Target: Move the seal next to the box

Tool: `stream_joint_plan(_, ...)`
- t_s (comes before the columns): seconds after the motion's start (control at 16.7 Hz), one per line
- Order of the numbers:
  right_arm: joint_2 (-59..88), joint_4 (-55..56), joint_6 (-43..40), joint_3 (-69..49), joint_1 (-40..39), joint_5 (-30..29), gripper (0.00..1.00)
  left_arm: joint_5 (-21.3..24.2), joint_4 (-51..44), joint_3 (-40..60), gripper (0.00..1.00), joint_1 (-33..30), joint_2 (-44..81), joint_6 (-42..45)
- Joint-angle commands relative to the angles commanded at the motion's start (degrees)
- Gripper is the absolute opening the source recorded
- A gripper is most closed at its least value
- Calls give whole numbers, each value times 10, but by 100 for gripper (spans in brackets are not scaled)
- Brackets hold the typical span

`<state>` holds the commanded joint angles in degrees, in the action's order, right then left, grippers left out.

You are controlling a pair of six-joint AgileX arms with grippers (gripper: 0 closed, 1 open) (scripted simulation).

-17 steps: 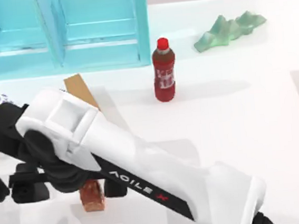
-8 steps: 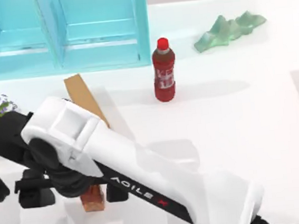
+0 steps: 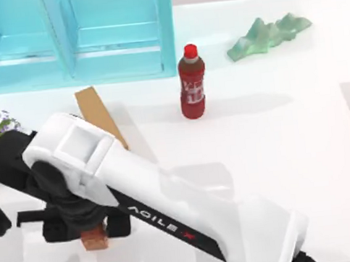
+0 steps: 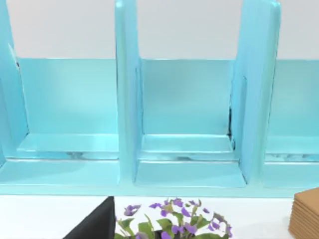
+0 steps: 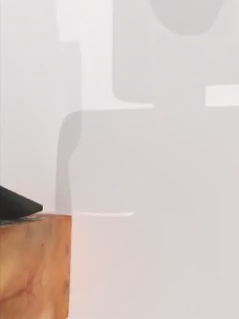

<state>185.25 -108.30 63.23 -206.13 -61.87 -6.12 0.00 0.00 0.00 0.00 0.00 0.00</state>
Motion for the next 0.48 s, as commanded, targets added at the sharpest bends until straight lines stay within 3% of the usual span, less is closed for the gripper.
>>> stream_joint_plan(0.18, 0, 0, 0, 0, 0, 0, 2, 0, 0, 0, 100, 0, 0, 0)
stream_joint_plan(0.48, 0, 0, 0, 0, 0, 0, 0, 0, 0, 0, 100, 0, 0, 0)
